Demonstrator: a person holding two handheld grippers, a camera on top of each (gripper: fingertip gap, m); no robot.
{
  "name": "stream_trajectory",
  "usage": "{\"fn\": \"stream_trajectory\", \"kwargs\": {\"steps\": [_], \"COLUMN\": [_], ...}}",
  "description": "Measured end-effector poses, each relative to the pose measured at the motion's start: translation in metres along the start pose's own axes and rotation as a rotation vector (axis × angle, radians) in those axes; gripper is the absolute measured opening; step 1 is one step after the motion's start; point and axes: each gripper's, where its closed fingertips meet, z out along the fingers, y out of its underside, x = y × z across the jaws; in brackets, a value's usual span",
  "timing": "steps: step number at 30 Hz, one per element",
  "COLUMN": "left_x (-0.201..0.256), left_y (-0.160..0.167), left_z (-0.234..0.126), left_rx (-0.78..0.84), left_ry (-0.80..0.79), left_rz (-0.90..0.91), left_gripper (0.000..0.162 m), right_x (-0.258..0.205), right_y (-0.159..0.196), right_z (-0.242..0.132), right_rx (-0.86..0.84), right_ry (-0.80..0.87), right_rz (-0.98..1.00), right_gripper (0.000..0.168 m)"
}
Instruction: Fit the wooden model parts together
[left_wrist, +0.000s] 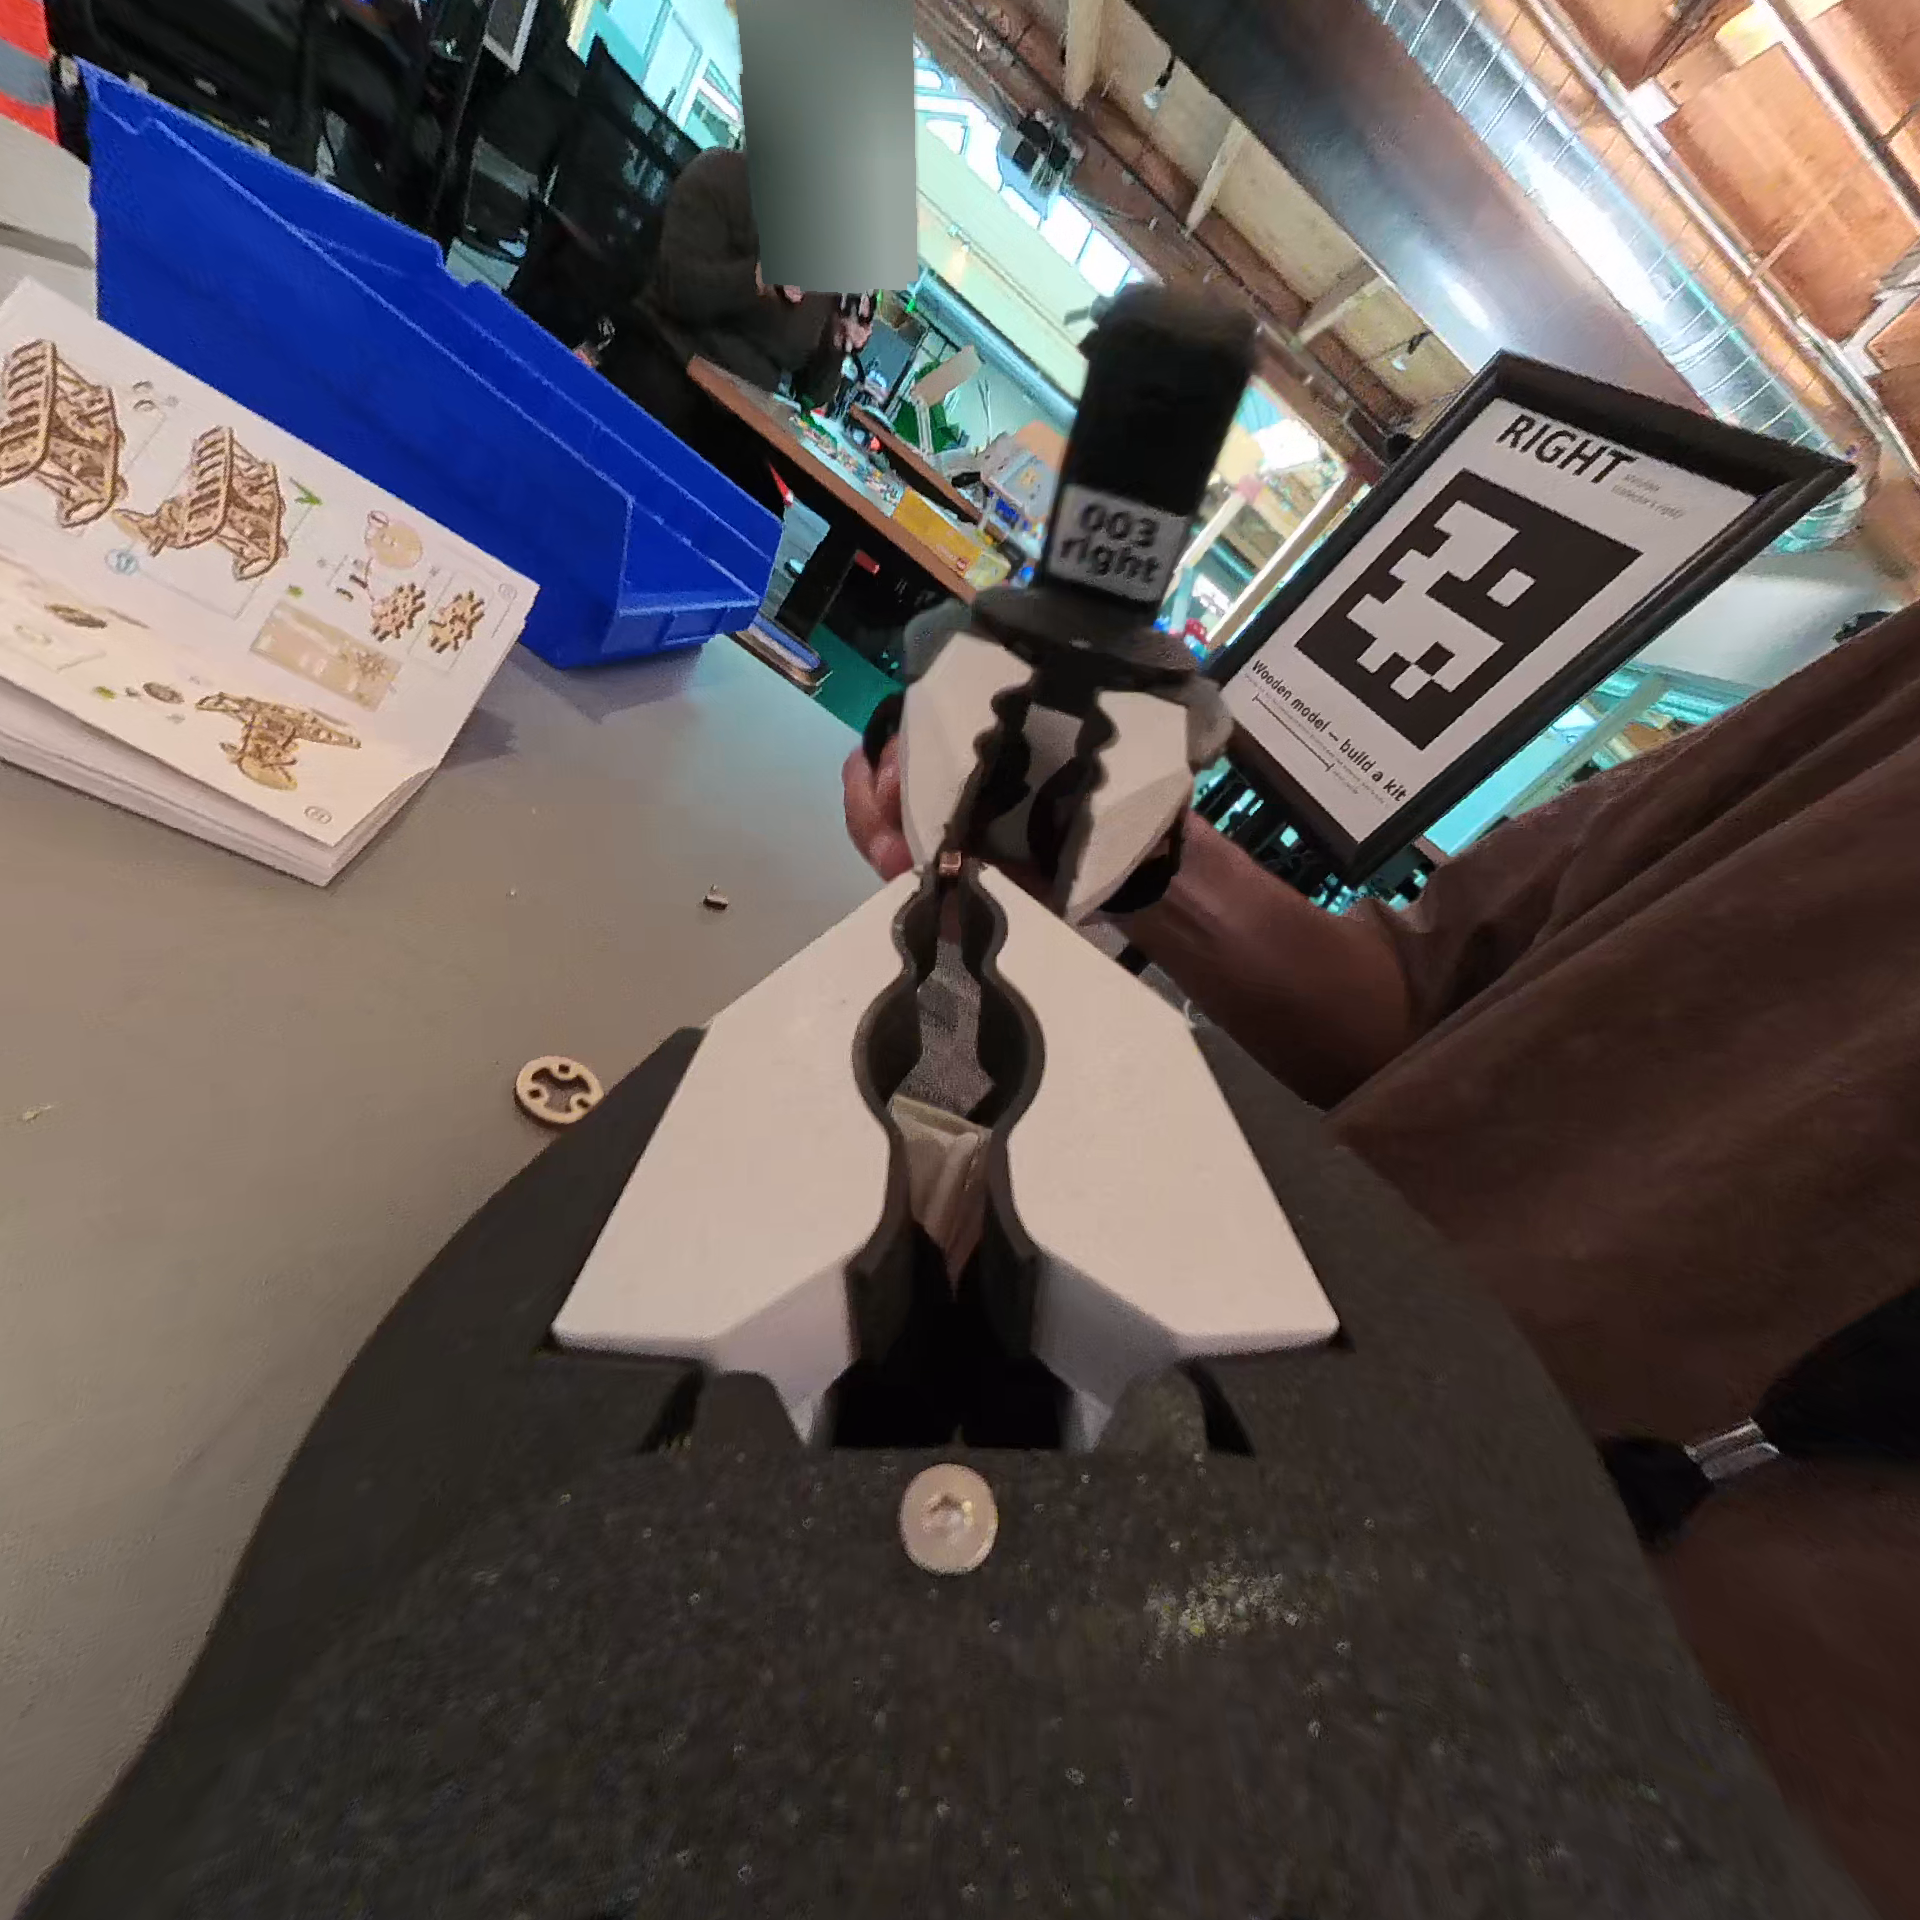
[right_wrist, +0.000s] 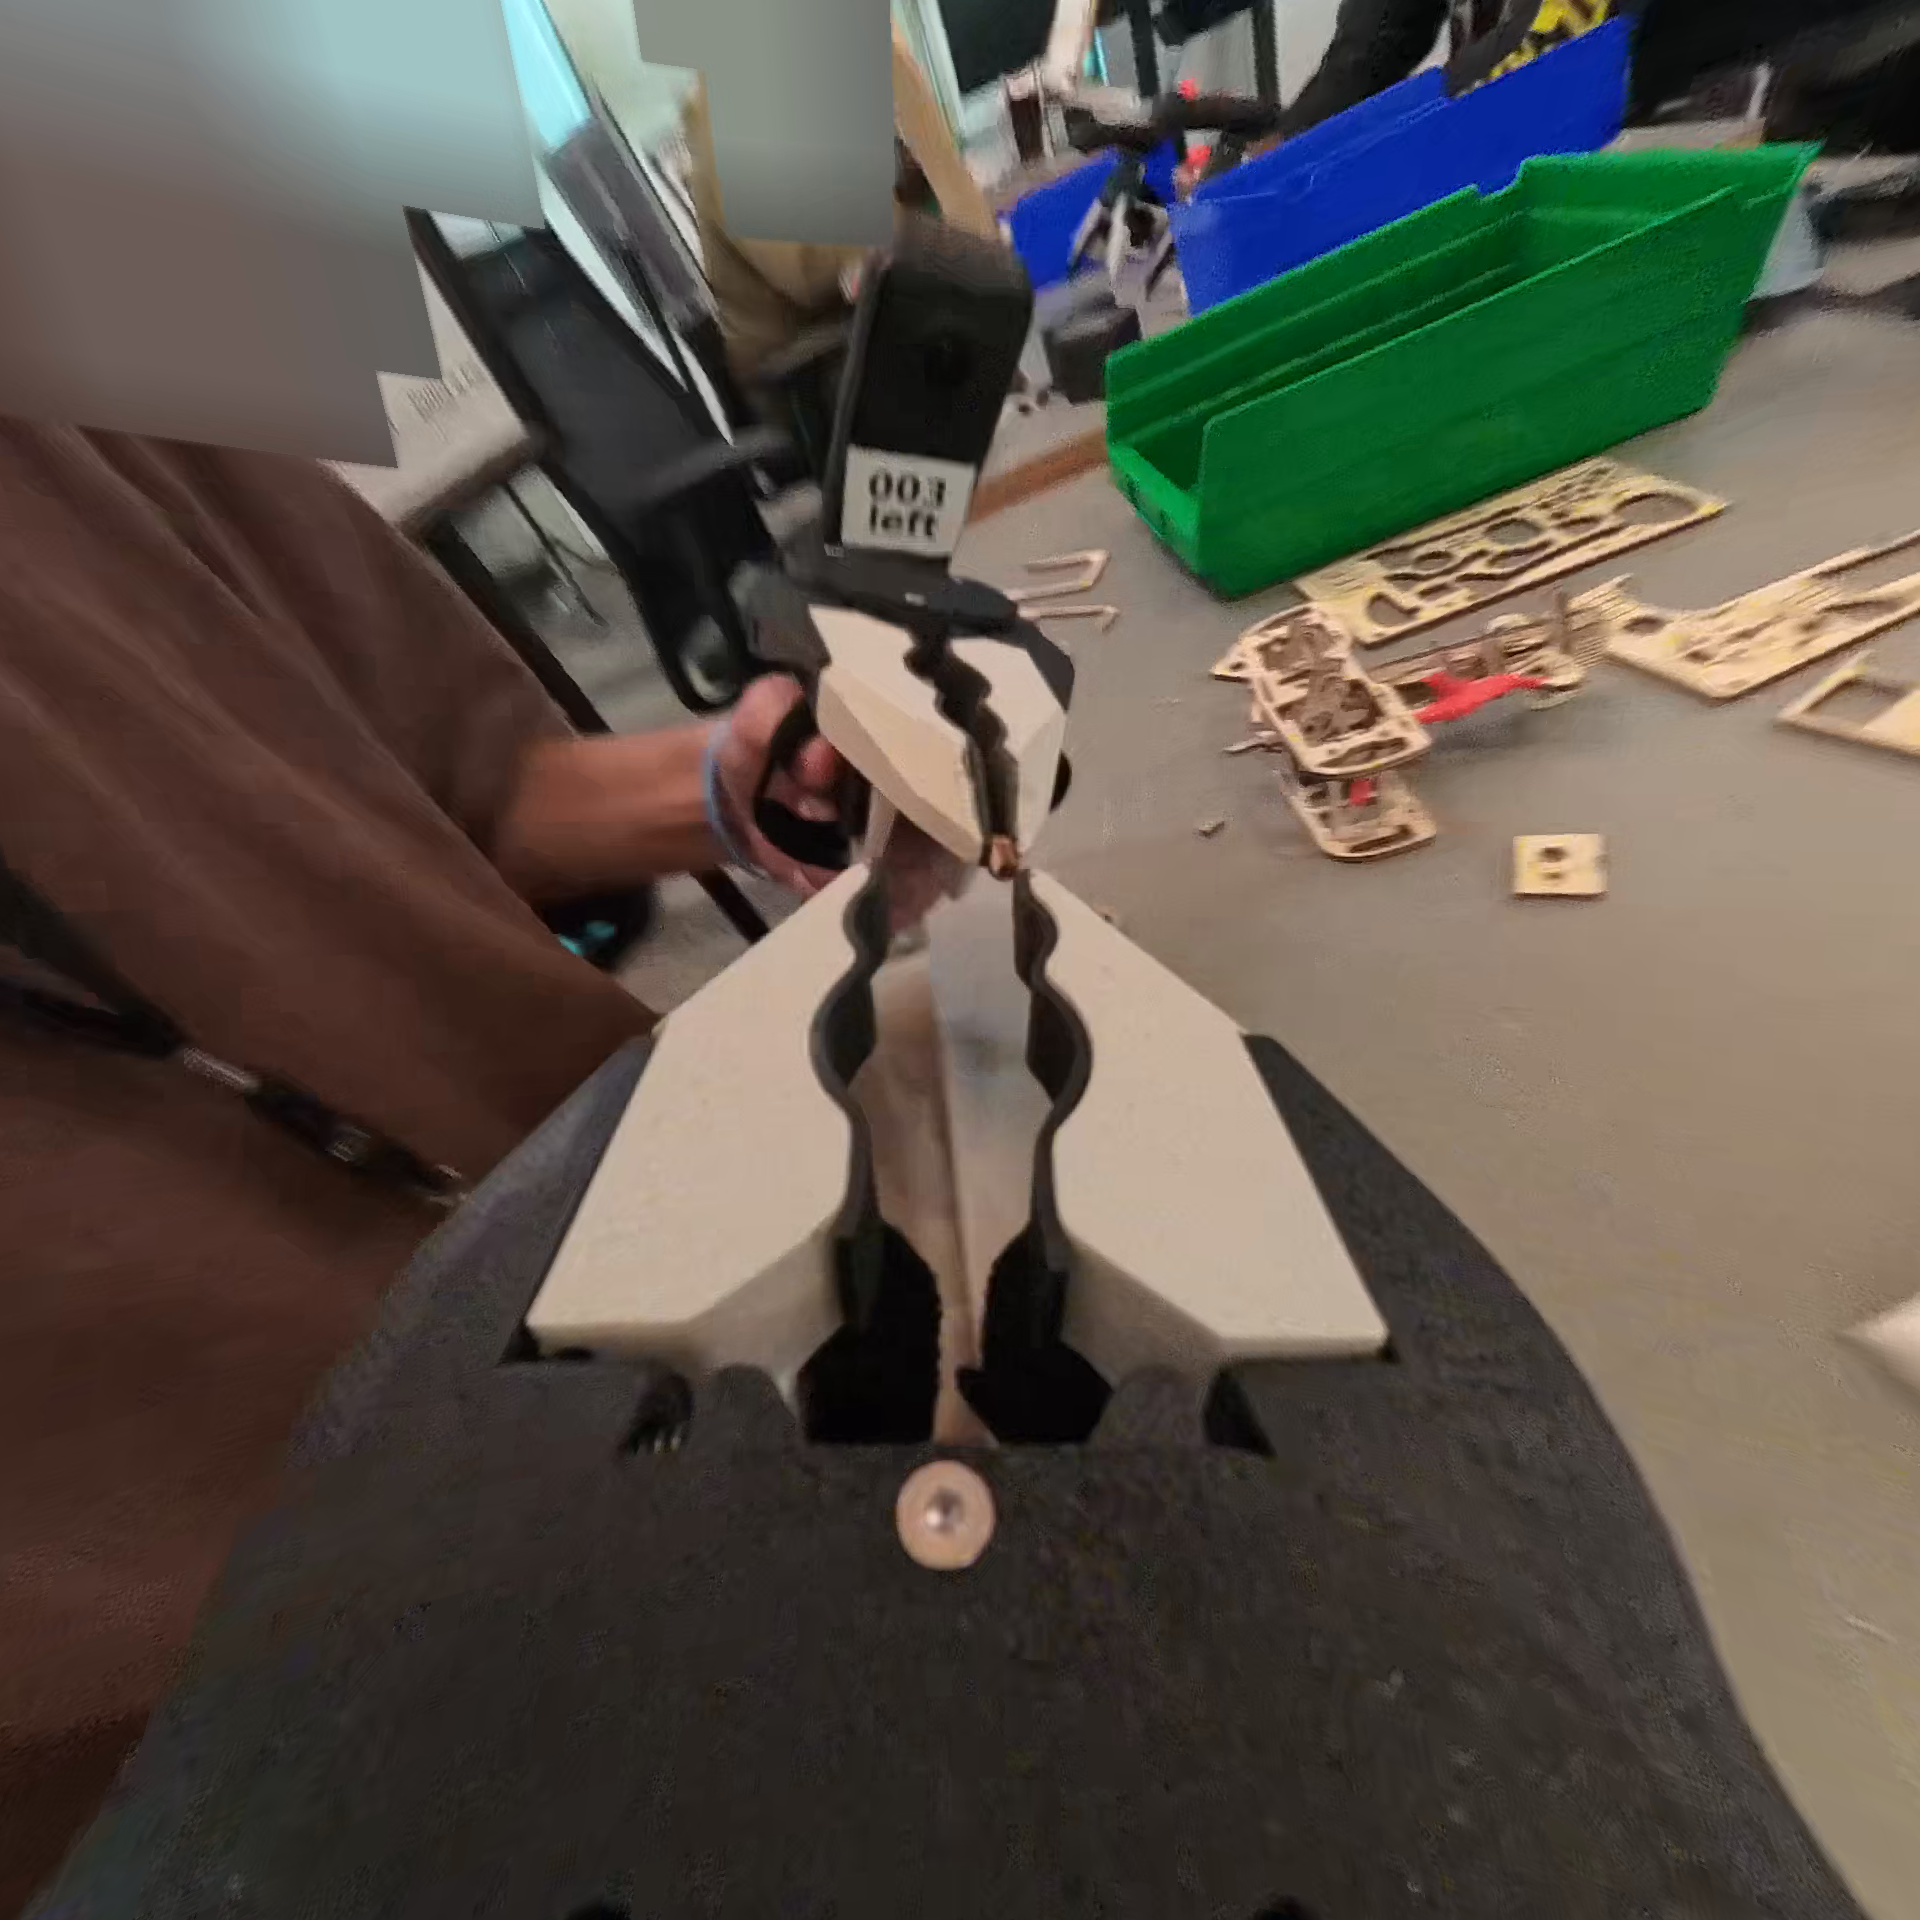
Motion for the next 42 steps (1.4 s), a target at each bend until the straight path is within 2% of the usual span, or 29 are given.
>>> {"fn": "stream_trajectory", "kwargs": {"steps": [2,11,14,30,42], "left_x": [0.005,0.012,0.01,0.014,0.019], "left_y": [-0.002,0.003,0.005,0.003,0.005], "left_z": [0.0,0.004,0.005,0.005,0.008], "left_rx": [0.012,-0.001,-0.006,0.006,0.0], "left_ry": [0.024,0.057,0.048,0.076,0.082], "left_rz": [0.008,0.031,0.031,0.019,0.059], "left_gripper": [0.0,0.0,0.0,0.0,0.0], "right_x": [0.0,-0.003,0.001,-0.007,-0.008], "right_y": [-0.003,-0.009,-0.005,0.0,-0.003], "right_z": [-0.001,-0.008,-0.007,-0.008,-0.01], "right_rx": [0.051,0.126,0.105,0.102,0.11], "right_ry": [-0.038,-0.081,-0.047,-0.114,-0.125], "right_rz": [0.066,0.09,0.06,0.091,0.101], "right_gripper": [0.02,0.004,0.005,0.011,0.003]}}
